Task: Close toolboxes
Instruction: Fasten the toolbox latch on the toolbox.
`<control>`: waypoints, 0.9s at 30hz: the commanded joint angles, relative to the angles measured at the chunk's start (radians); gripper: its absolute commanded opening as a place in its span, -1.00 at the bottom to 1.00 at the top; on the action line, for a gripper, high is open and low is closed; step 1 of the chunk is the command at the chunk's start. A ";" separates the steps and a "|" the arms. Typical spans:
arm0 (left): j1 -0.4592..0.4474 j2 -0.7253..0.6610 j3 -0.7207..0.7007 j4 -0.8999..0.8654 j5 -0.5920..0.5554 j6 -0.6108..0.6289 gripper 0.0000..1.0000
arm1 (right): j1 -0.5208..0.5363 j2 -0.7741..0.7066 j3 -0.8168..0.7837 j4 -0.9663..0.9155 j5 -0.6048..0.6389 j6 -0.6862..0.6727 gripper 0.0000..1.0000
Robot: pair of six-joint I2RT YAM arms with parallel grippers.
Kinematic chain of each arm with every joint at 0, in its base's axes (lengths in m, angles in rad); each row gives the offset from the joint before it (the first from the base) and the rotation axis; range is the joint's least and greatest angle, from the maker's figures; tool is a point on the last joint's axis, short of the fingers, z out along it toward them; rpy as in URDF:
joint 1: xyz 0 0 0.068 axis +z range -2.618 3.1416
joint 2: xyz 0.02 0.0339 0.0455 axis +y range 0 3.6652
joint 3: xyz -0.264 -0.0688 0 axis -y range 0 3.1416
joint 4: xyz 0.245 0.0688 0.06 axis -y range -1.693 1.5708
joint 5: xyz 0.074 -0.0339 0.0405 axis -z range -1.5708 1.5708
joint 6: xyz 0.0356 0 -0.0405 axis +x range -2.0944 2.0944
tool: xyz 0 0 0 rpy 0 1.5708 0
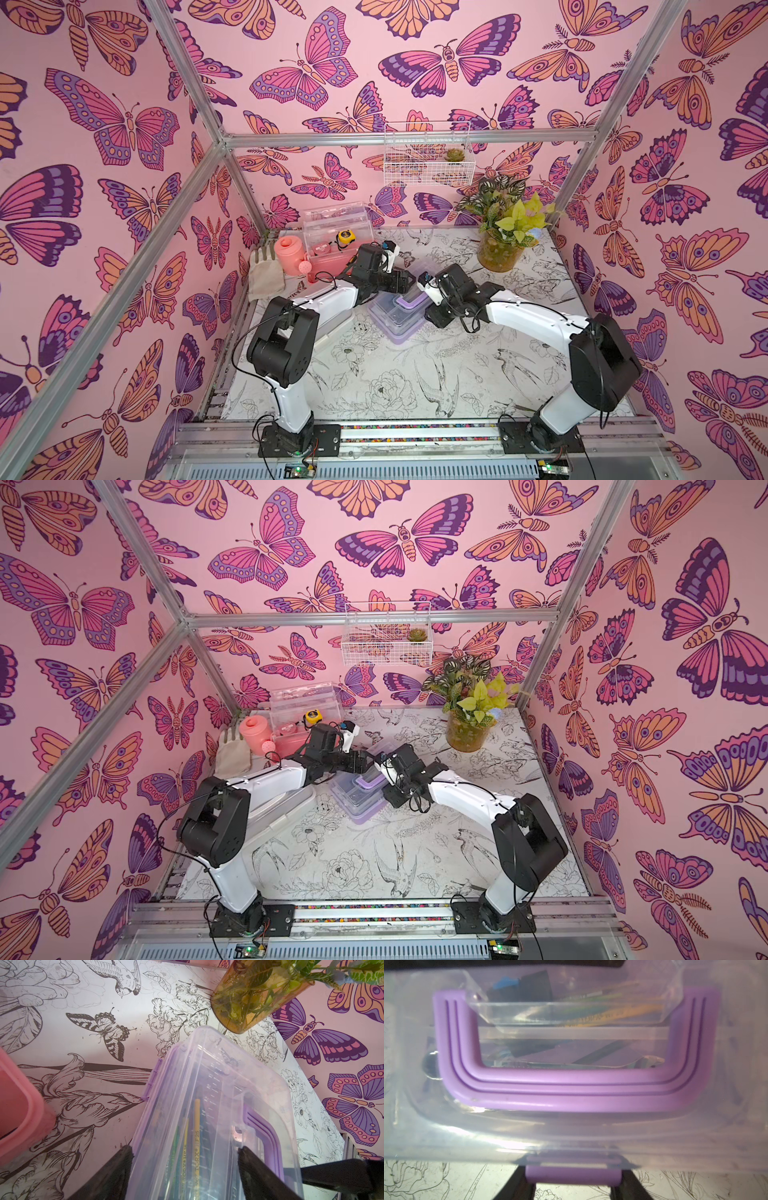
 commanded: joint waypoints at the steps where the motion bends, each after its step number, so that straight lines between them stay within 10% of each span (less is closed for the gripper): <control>1: 0.001 0.039 -0.059 -0.171 -0.022 0.014 0.61 | 0.012 -0.002 0.022 0.041 -0.006 -0.017 -0.27; 27: 0.002 0.041 -0.066 -0.163 -0.011 0.014 0.61 | 0.026 0.039 0.108 -0.173 -0.007 0.122 0.02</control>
